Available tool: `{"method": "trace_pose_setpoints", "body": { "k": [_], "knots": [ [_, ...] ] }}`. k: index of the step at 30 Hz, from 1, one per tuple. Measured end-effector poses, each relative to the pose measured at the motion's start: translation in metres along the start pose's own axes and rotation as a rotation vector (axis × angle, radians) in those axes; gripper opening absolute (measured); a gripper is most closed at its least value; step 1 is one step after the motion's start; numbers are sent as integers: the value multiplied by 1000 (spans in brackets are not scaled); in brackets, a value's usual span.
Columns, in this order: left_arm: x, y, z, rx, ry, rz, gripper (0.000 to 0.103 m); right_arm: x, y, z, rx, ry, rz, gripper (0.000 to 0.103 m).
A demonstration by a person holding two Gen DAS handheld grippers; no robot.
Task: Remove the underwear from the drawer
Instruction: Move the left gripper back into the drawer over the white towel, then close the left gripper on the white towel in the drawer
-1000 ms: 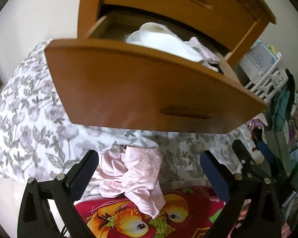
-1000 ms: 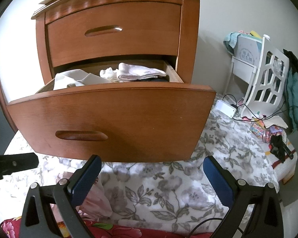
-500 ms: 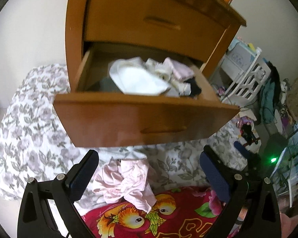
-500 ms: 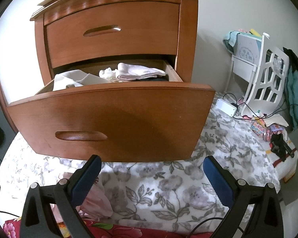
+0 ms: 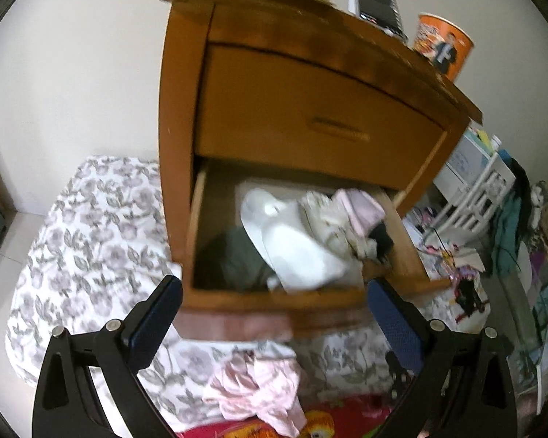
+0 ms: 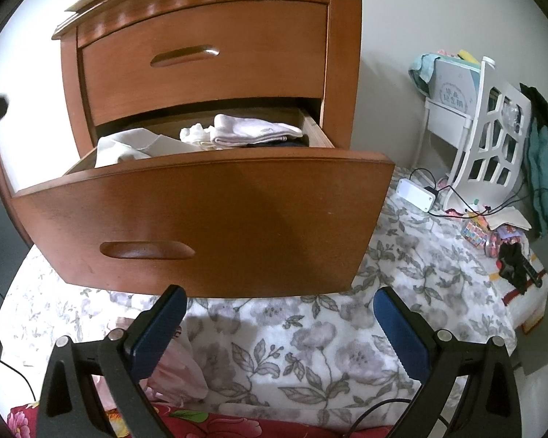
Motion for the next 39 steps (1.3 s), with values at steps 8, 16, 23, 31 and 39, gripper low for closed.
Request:
{"method": "trace_pose_setpoints", "body": {
  "k": [8,16,23,31,39],
  "knots": [
    [34,27,0,-54,-55,-77,101,1,1,0,4,-1,-5,103],
    [86,26,17,-68,-80,-198,100,3,1,1,8,6,-15,103],
    [125,19,24,-80,-80,-302,90,7,1,4,18,15,-29,103],
    [151,10,26,-83,-72,-386,73,9,1,4,20,20,-42,103],
    [165,4,37,-78,-111,-409,34,13,1,5,23,24,-56,103]
  ]
}}
Point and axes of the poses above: each gripper's, at about its wrist camera, not at the fingertips, and x roughly the way its jaws point, z to its right, y to its top, the point moved 3 cm from there along x, roughly the way its jaws point, and after that the axes turned 1 degree about z, right-handed, at the moved point
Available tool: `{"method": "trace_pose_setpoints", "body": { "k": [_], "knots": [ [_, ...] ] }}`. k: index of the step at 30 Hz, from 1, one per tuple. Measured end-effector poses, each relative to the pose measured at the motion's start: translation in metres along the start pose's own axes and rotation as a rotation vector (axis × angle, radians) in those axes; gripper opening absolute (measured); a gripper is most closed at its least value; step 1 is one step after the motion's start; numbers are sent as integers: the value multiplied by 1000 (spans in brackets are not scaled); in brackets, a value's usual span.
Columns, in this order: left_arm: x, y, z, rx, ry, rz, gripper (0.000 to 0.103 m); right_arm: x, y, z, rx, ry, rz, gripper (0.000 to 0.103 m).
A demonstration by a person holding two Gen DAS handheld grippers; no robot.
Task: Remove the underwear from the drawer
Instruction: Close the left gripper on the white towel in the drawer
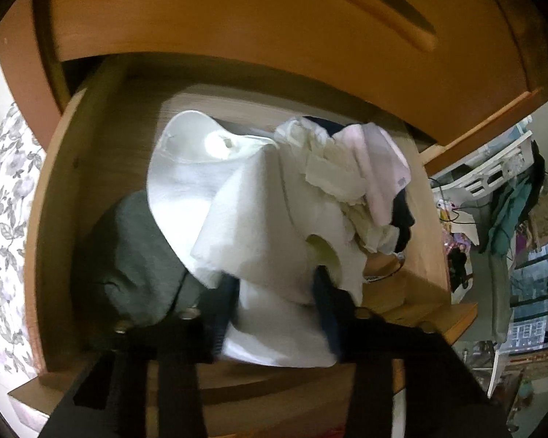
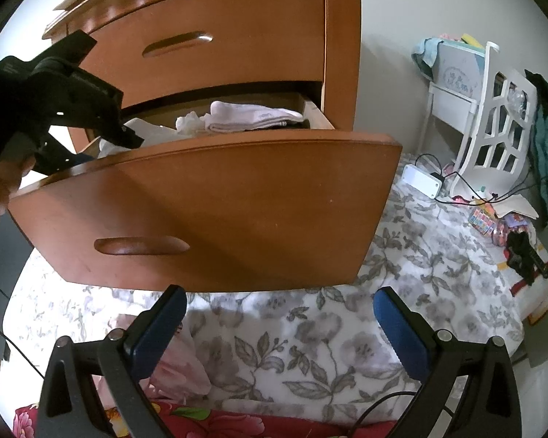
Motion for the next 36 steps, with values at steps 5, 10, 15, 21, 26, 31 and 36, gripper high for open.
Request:
{"method": "trace_pose_setpoints", "body": {
  "k": [5,10,15,21,26,31,36],
  "knots": [
    [0,0,0,-12,-16,37,20,0,0,0,3,0,-3,103],
    [-5,-6,-7,-38,-36,83,16,0,0,1,1,0,-4,103],
    [-12,-8,-10,-54,-48,129,15,1,-1,1,0,-1,-4,103],
    [-29,-10,-14,-63,-75,185,15,2,-1,1,2,-1,-5,103],
    [-48,-8,-12,-55,-99,242,10,2,-1,0,0,-2,-7,103],
    [-66,-5,-9,-30,-118,292,3,2,-1,0,-1,-2,-8,103],
    [-72,-3,-10,-27,-136,308,3,2,-1,0,-4,-4,-7,103]
  ]
}}
Point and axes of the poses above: each gripper's, at about its wrist camera, not at the fingertips, and x roughly the way its jaws point, z to its right, y to its top, the point moved 3 cm from there along x, roughly the way its jaws point, and after that the axes turned 1 degree about z, right-handed, at the moved point
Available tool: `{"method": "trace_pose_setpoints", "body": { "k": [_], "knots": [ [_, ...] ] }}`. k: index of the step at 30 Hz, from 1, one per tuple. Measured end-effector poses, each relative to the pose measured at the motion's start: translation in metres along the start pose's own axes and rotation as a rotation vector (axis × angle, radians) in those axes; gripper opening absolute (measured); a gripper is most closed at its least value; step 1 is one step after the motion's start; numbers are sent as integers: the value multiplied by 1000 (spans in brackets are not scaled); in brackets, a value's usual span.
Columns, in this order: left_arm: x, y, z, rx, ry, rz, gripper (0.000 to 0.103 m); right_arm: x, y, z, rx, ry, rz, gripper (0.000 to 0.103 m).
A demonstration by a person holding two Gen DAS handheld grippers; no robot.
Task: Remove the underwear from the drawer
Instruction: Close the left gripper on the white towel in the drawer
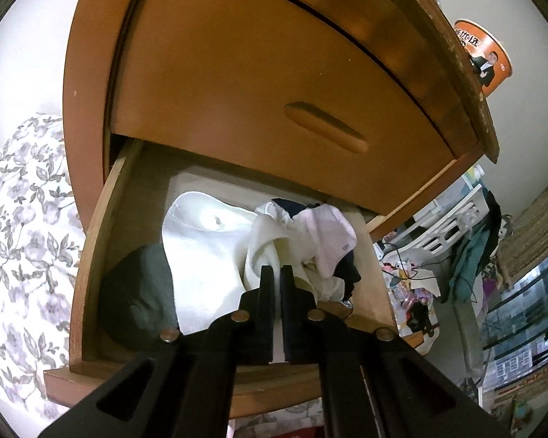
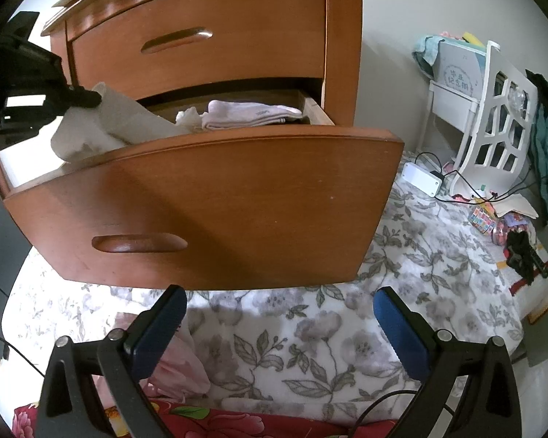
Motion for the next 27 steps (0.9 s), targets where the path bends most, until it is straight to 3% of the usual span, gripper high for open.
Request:
{"method": "trace_pose_setpoints", "body": {
  "k": [15,20,27],
  "knots": [
    [34,-2,1,47,50,-121,7,0,0,-1,-3,-1,-3,103],
    [40,-1,-3,38,34,-140,35,0,1,-1,-3,-1,-4,103],
    [44,-2,-7,40,48,-139,41,0,1,-1,-2,0,-8,103]
  ]
}}
Point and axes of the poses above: each gripper's, at about its wrist camera, not at the fingertips, and x roughly the way its jaws point, z to its right, y to its top, the point moved 3 cm from there along x, roughly the way its jaws point, and after that the axes turned 1 degree about z, right-handed, at the moved point
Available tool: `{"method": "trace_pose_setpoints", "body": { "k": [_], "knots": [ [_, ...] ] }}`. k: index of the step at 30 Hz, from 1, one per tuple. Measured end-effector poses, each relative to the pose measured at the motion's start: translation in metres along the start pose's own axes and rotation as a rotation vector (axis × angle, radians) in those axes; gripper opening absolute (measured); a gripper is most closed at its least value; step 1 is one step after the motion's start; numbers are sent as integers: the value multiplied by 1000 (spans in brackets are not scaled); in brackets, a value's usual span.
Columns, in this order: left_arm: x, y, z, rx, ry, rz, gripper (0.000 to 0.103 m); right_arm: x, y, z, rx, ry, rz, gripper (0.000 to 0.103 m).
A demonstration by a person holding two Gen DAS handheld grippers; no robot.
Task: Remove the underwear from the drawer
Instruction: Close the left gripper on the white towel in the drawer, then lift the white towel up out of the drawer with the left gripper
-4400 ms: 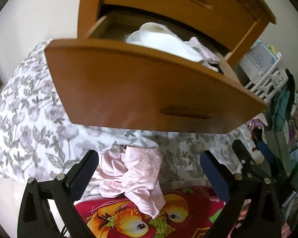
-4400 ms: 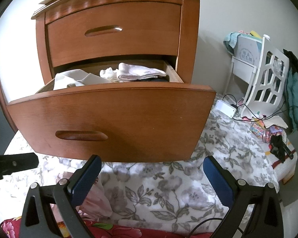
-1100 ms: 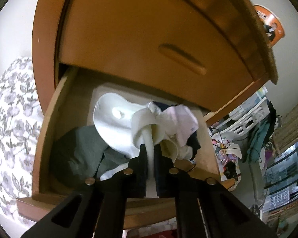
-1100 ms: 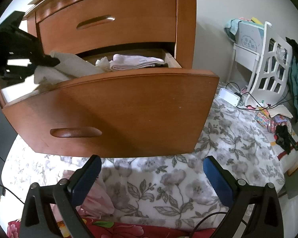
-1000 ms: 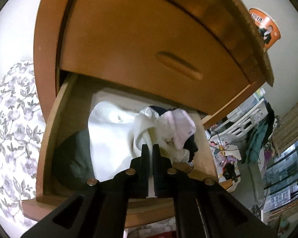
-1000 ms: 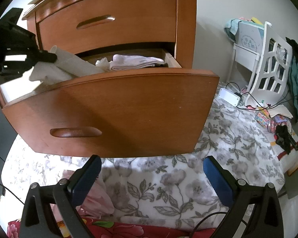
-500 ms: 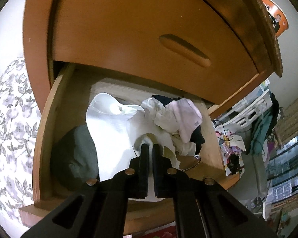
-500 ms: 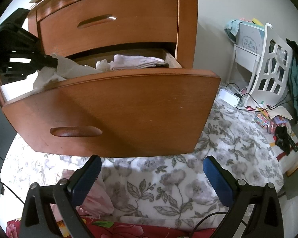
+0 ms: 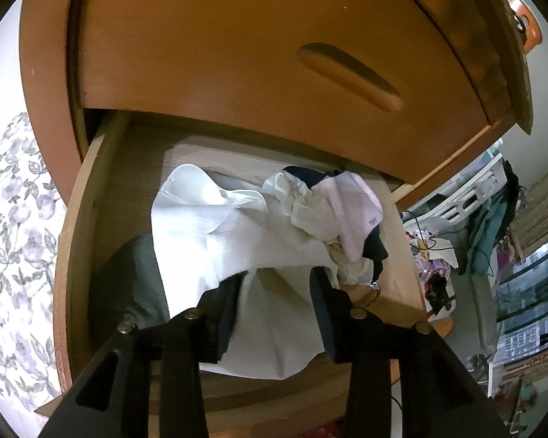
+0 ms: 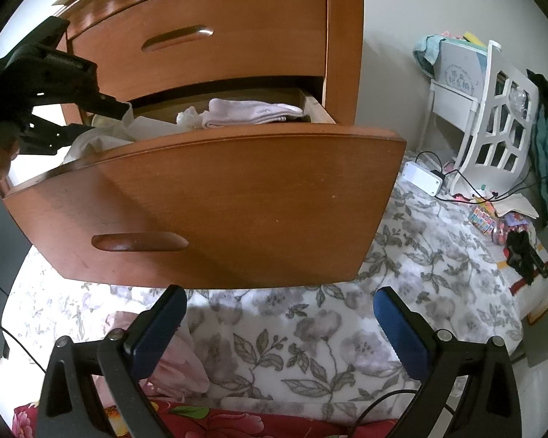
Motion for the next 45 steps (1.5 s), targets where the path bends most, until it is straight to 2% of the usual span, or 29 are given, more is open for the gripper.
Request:
{"method": "trace_pose_setpoints", "body": {
  "k": [9,10,11,12,14,20,21,22,26,28,29,32,38,45],
  "knots": [
    [-1,-2,-7,-2,13,1,43,1,0,0,3,1,-3,103],
    [-2,-2,-8,-4,12,0,48,1,0,0,3,1,-4,103],
    [-2,-3,-9,-5,15,0,62,1,0,0,3,1,-4,103],
    [-3,-3,-10,-3,40,2,69,1,0,-1,3,1,-4,103],
    [-3,-5,-14,3,78,5,71,1,0,0,3,1,-3,103],
    [8,-7,-19,-7,94,-27,71,1,0,0,2,2,-7,103],
    [11,-7,-17,-1,94,-29,70,1,0,1,3,3,-7,103],
    [14,-7,-15,5,92,-34,64,1,0,1,4,3,-8,103],
    [26,-7,-8,21,89,-67,32,3,0,1,4,3,-15,103],
    [29,-8,-5,26,84,-74,19,3,0,1,3,3,-16,103],
    [29,-9,-4,30,85,-67,17,3,0,1,3,3,-15,103],
    [25,-9,-4,24,65,-41,13,3,0,1,5,3,-17,103],
    [5,-8,-19,-57,-1,28,12,3,0,1,3,0,-15,103],
    [-30,-2,-15,-67,-56,135,12,2,0,1,-3,-6,-12,103]
  ]
}}
Point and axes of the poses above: each gripper's, at about its wrist camera, not at the fingertips, and x roughly the way its jaws point, z to its right, y to its top, the point moved 3 cm from there along x, roughly the way its jaws point, and after that the axes turned 1 degree about z, right-handed, at the moved point
